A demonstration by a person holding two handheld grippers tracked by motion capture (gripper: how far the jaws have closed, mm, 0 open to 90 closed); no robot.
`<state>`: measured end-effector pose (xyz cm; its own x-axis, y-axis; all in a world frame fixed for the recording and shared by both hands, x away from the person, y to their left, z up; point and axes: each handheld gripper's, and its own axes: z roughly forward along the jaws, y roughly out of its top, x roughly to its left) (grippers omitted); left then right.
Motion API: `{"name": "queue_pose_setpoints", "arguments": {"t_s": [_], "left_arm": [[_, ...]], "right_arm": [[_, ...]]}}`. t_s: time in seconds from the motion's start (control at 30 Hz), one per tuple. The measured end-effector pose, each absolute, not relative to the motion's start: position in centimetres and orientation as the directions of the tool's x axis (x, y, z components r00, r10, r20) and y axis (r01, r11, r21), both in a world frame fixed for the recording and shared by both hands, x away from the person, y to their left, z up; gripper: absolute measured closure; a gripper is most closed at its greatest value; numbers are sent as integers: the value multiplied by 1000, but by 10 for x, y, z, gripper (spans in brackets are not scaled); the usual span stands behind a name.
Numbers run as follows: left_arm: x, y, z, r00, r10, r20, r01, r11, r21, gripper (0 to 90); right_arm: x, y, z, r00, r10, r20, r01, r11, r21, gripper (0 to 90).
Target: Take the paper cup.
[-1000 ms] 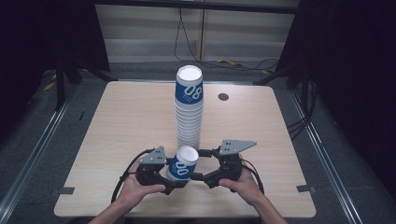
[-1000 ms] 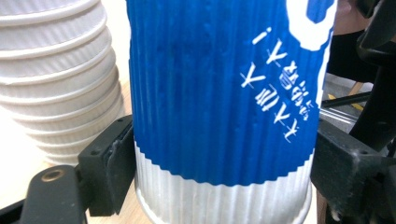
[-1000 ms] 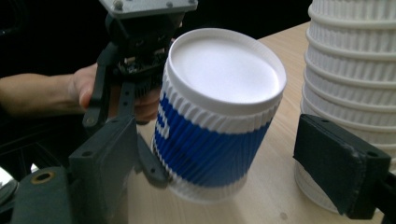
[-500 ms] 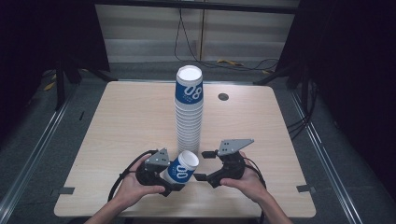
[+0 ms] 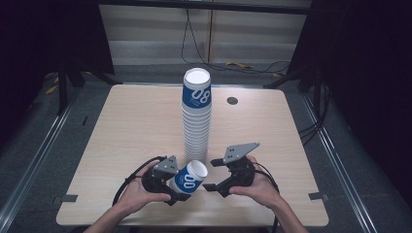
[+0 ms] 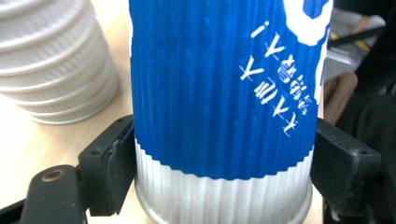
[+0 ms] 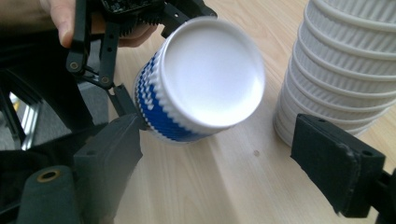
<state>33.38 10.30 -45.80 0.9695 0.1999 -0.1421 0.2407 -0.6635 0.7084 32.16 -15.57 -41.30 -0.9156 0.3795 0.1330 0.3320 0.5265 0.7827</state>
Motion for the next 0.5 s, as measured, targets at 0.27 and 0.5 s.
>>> {"name": "queue_pose_setpoints", "arguments": {"t_s": [0.27, 0.5], "left_arm": [[331, 93, -458, 977, 163, -139, 214, -701, 680, 182], [328, 86, -458, 983, 147, -107, 182, -752, 633, 185]], "right_arm": [[323, -149, -415, -936, 331, 118, 308, 611, 729, 224], [322, -140, -417, -952, 287, 103, 278, 683, 675, 252]]}}
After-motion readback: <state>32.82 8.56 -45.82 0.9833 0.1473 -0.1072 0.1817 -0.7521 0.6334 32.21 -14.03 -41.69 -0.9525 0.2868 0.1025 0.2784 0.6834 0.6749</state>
